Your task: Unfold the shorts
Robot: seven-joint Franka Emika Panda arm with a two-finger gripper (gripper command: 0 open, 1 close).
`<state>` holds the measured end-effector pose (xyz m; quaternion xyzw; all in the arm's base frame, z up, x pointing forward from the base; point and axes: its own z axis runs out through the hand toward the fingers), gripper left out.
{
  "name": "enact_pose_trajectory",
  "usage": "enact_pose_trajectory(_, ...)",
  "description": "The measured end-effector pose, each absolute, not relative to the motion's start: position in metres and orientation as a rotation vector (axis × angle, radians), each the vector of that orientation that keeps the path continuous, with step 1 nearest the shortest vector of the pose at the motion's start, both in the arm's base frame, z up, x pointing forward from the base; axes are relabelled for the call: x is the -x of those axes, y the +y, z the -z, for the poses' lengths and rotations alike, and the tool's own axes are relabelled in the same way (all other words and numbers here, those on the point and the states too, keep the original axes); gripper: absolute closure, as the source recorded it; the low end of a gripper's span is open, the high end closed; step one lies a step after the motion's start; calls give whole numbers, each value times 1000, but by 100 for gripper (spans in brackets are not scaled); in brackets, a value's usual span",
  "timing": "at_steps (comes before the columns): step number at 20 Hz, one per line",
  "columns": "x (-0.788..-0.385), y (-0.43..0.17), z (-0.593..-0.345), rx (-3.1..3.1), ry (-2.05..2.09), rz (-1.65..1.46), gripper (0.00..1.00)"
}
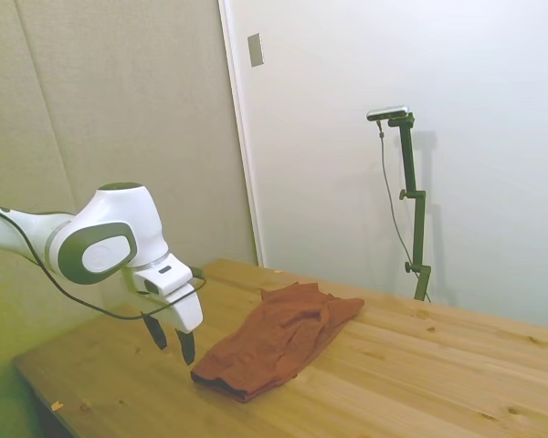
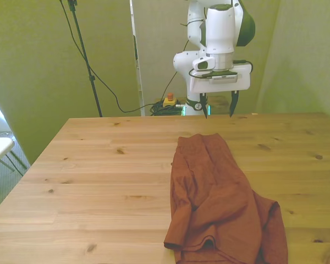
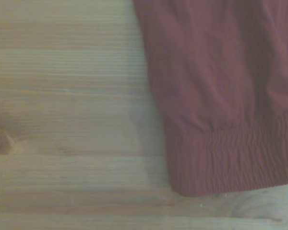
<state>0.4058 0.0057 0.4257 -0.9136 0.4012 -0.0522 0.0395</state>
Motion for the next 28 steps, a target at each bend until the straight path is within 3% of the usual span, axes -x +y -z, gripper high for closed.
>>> enact_pose_trajectory(4, -407, -12, -430, 2790, 1265, 181, 0)
enact_pose_trajectory(11, -396, -177, -459, 2595, 1519, 217, 0)
enact_pose_trajectory(14, -397, -240, -447, 2520, 1595, 180, 0)
enact_pose_trajectory(18, -408, -290, -411, 2400, 1536, 57, 0)
enact_pose_trajectory(28, -446, -258, -375, 2173, 1046, -213, 0)
